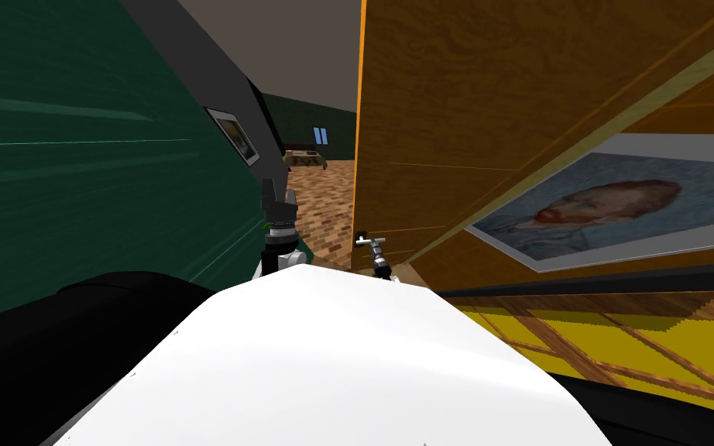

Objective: Push the door open

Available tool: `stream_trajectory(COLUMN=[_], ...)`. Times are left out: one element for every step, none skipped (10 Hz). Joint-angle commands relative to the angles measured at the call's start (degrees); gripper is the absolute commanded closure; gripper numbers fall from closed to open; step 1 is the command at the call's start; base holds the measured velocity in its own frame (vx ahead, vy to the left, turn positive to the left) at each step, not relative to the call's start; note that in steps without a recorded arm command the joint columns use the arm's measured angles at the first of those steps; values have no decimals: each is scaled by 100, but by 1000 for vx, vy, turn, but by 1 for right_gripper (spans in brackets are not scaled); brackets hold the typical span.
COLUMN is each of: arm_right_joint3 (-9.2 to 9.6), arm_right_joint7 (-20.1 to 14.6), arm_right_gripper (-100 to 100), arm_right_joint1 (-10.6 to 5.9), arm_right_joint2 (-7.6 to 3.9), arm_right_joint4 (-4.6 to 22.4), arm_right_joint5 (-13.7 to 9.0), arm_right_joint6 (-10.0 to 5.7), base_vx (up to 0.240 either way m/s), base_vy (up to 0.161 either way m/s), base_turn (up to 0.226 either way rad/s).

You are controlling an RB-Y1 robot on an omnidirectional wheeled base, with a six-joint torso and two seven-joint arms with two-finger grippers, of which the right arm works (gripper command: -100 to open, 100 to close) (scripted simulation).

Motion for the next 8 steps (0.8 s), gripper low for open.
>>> stream_trajectory(arm_right_joint3=[-199,-247,-340,-384,-468,-542,-579,-667], arm_right_joint7=[62,74,98,109,130,149,159,181], arm_right_gripper=[100,100,100,100,100,100,100,100], arm_right_joint1=[-57,-74,-106,-121,-150,-175,-188,-218], arm_right_joint2=[81,108,165,194,255,315,344,427], arm_right_joint4=[34,47,73,85,108,128,138,163], arm_right_joint5=[-39,-52,-79,-91,-115,-136,-146,-171], arm_right_joint6=[-18,-11,1,7,19,29,33,45], base_vx=[109,128,131,125,131,130,130,138], base_vy=[143,155,189,155,138,189,165,161], base_turn=[-96,-86,-94,-103,-84,-90,-76,-83])
